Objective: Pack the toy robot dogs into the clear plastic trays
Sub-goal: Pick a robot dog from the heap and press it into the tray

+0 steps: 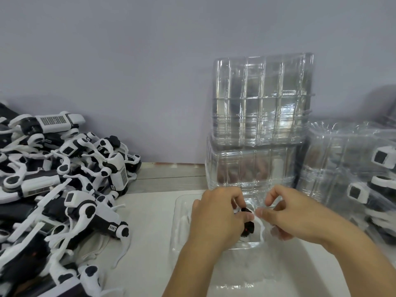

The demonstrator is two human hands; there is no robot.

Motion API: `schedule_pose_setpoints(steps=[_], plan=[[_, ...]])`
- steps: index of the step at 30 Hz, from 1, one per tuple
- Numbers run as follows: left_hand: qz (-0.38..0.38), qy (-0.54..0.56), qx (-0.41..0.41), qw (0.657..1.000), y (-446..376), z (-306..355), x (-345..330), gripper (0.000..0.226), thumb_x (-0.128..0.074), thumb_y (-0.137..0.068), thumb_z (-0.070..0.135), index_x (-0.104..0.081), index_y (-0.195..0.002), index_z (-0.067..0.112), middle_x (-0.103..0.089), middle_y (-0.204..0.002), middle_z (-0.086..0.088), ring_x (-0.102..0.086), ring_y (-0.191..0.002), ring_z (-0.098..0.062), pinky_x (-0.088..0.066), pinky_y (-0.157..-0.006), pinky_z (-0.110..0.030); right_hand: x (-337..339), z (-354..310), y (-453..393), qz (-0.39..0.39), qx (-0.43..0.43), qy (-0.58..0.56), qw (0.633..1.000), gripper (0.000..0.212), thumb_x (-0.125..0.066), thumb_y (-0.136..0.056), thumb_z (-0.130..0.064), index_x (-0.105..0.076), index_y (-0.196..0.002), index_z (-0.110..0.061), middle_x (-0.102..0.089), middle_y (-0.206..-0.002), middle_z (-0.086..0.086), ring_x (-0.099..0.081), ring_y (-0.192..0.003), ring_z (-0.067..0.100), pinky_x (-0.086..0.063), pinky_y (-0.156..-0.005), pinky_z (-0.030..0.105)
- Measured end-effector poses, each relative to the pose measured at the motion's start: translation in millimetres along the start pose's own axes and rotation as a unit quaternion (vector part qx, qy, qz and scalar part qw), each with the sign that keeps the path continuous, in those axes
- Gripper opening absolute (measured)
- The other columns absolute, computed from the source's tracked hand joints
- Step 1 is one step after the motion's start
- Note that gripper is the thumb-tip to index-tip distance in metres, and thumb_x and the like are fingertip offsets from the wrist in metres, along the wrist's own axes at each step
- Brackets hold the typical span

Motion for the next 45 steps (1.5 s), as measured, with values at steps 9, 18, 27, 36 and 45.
schedule_pose_setpoints(steps=[9,18,27,36,45], plan=[[-0.023,0.141,-0.008,0.99,-8,-13,21,0.015,-0.081,-0.083,0.023,-0.074,-0.073,0.03,-0.073,-0.078,0.014,-0.067,-0.077,0.001,-0.048,-0.071,-0.01,1,-3,3,-0.007,-0.009,0.004,1.0,0.027,-0.072,-0.09,-0.037,-0.056,-0.097,-0.017,-0.073,-0.08,0.008,-0.072,-0.067,0.023,-0.062,-0.068,0.036],[0.003,0.006,0.161,0.987,-7,-64,73,0.025,-0.065,-0.092,0.045,-0.057,-0.112,0.032,-0.058,-0.111,0.011,-0.058,-0.098,-0.011,-0.043,-0.083,-0.027,1,-4,6,0.002,-0.018,0.018,1.0,0.023,-0.069,-0.09,-0.039,-0.057,-0.098,-0.02,-0.073,-0.085,0.005,-0.07,-0.067,0.016,-0.062,-0.065,0.03],[-0.057,-0.032,0.214,0.975,-6,-76,57,0.023,-0.063,-0.092,0.034,-0.057,-0.111,0.021,-0.062,-0.118,-0.007,-0.07,-0.092,-0.023,-0.05,-0.076,-0.027,-4,-14,6,0.001,0.004,0.095,0.995,0.037,-0.055,-0.096,-0.024,-0.07,-0.087,0.008,-0.072,-0.061,0.01,-0.071,-0.055,0.019,-0.06,-0.06,0.027],[-0.045,-0.022,0.203,0.978,-8,-73,59,0.016,-0.064,-0.091,0.025,-0.055,-0.102,0.02,-0.066,-0.112,-0.011,-0.07,-0.091,-0.026,-0.051,-0.07,-0.027,-2,-19,11,-0.024,0.008,0.082,0.996,0.031,-0.055,-0.092,-0.016,-0.068,-0.085,0.01,-0.074,-0.068,0.012,-0.073,-0.057,0.02,-0.063,-0.066,0.035],[-0.029,0.002,0.153,0.988,-7,-62,70,0.015,-0.061,-0.089,0.018,-0.047,-0.089,0.016,-0.066,-0.099,-0.009,-0.067,-0.099,-0.034,-0.058,-0.084,-0.041,10,-21,21,-0.051,-0.012,0.054,0.997,0.024,-0.062,-0.092,-0.023,-0.067,-0.098,-0.001,-0.076,-0.07,0.006,-0.074,-0.061,0.014,-0.061,-0.066,0.026]])
Point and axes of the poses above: each hand's wrist, its own y-axis away from the middle knuckle, its own x-axis out of the back of the hand, z = x × y, the point moved 4 cm from there along -y, towards the middle knuckle
